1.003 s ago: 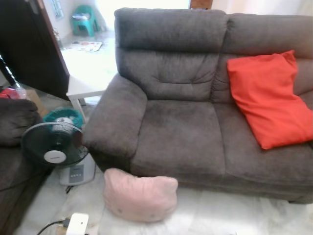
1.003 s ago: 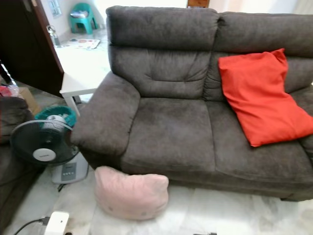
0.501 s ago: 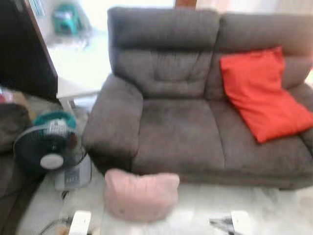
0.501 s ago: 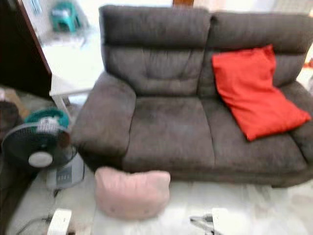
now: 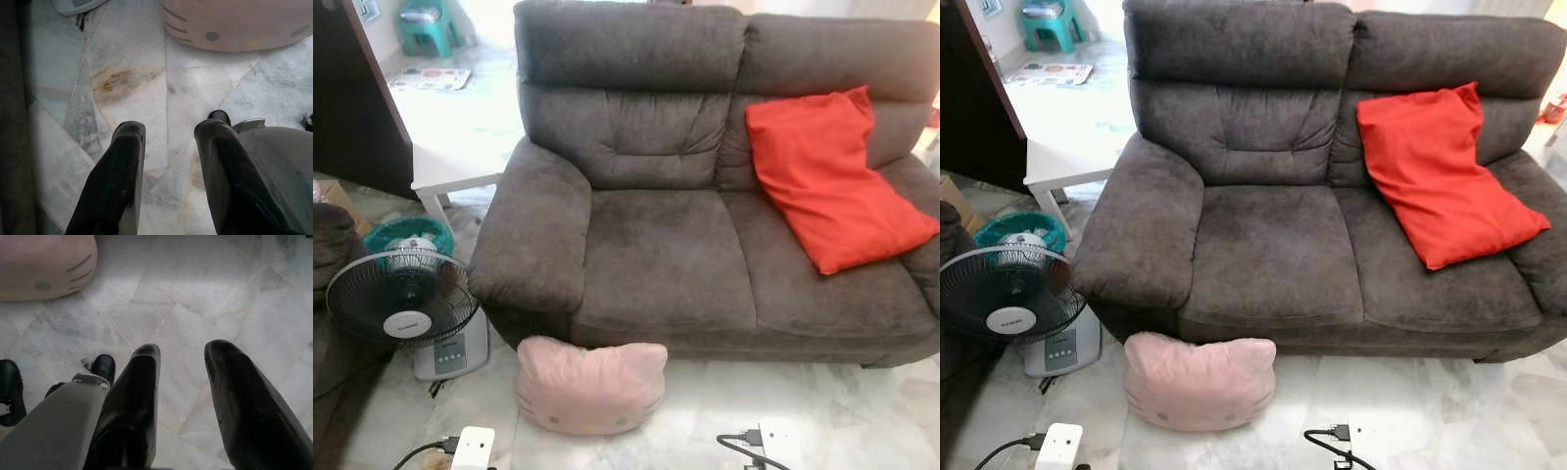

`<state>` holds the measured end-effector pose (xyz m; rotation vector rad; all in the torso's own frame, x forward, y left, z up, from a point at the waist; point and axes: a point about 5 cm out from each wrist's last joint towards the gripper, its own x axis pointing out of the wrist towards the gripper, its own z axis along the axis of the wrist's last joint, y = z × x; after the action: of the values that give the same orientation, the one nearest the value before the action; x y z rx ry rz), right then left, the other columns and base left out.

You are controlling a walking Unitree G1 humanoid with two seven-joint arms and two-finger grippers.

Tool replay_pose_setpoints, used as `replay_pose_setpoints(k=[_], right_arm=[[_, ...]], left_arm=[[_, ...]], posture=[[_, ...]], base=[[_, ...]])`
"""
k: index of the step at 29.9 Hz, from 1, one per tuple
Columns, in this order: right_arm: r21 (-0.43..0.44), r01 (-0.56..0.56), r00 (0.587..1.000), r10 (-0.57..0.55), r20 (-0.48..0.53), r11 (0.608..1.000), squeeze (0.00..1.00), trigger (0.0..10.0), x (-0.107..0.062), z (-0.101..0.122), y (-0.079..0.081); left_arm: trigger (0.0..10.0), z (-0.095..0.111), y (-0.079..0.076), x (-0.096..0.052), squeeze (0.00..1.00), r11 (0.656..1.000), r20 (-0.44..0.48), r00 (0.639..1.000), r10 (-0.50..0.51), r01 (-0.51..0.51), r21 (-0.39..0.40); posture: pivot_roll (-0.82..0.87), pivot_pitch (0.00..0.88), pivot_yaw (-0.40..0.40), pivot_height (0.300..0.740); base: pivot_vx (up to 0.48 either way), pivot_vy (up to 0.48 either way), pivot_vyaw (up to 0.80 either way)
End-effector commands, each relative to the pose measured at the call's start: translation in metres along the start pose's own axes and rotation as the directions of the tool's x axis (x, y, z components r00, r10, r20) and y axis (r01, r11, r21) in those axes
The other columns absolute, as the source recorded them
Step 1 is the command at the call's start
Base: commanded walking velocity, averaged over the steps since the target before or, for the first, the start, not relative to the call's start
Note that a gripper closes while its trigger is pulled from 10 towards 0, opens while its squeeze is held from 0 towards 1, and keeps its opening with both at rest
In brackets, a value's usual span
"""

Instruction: Move the pillow to the sofa from floor

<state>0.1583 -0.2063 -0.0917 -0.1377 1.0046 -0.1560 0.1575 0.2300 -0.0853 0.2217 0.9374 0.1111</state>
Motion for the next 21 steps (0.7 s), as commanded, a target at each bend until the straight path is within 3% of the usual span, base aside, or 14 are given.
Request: replay_pose_setpoints(k=[1,21], right_arm=[[0.005,0.001,1.0,-0.001,-0.005,1.0,0.0,10.0,-0.0005,-0.0033,-0.0039],[0.008,-0.043,0.999,0.043,0.003,0.999,0.0,10.0,-0.0024,-0.0095,-0.0002]], left_arm=[[10.0,-0.0063,-0.0001,-0.0015,0.0,1.0,-0.017,1.0,-0.007,0.007,-0.001],[10.0,-0.01,0.002,-0.0023,0.0,1.0,-0.034,0.999,0.006,-0.006,0.004]], posture=[[0.13,0.064,-0.055,0.74],[0.14,0.068,-0.058,0.74]], base=[[0.0,0.0,0.0],[0.0,0.0,0.0]])
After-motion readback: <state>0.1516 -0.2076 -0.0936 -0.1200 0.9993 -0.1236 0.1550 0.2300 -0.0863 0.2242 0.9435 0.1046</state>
